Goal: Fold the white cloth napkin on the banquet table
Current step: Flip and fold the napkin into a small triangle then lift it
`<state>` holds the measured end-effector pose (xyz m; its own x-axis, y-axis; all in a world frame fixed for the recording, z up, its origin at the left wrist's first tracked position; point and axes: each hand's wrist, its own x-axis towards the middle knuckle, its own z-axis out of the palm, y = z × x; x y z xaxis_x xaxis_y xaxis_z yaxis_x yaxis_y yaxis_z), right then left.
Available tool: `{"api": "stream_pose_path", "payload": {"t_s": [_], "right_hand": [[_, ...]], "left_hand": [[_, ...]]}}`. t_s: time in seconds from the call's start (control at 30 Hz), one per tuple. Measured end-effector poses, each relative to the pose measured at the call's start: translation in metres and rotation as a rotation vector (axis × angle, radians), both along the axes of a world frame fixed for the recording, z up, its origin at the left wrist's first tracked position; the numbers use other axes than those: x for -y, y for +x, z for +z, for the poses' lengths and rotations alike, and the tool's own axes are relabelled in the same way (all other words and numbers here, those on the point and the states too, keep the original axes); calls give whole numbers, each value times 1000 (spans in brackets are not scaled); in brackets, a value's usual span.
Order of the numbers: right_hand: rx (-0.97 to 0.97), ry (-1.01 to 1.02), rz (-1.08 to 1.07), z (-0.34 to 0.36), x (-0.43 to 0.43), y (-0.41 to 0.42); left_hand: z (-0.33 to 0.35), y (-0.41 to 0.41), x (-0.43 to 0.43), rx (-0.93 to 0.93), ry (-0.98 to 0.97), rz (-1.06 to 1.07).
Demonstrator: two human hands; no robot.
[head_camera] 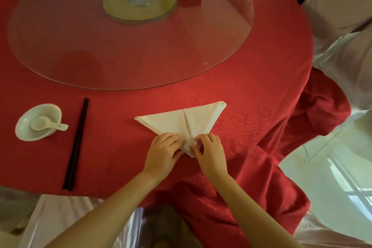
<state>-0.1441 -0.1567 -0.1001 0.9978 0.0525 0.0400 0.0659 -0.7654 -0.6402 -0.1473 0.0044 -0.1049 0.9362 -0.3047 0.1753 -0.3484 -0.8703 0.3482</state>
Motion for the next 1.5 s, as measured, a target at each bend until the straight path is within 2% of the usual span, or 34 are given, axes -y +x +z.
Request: {"api": "stream_pose_path", "payload": {"t_s": [0.2,0.37,0.6,0.67,0.77,0.9,0.93,1.0,1.07,1.13,1.33,1.43,1.5], "right_hand": [[2,23,6,-1,-5,1],[-2,112,-34,4,-7,-4],[17,80,3,-3,-5,-16],[33,91,32,-2,-3,-20],[97,119,16,4,10,-16],[198,148,-282,21,31,28],[181,129,-242,25,30,43],[114,15,26,23,20,71],[72,-253,315,8,11,87],[65,-461,437,-11,12,90],[74,-472,248,-30,63,106],[4,-312,234,-22,89,119],[56,-231,187,-17,98,121]], "left_hand": [[0,2,7,117,-14,-4],[1,-6,13,82,-160,-30],[4,-1,13,64,-185,48],[6,12,22,59,-148,111],[-2,27,41,-145,53,93],[-19,22,48,-195,195,68],[-18,20,48,-166,195,60],[-15,18,50,-96,175,43],[-15,16,55,-97,142,37],[-14,13,56,-124,124,48],[-12,14,55,-122,256,32],[-9,17,58,-156,296,24],[-5,18,63,-175,305,48]]}}
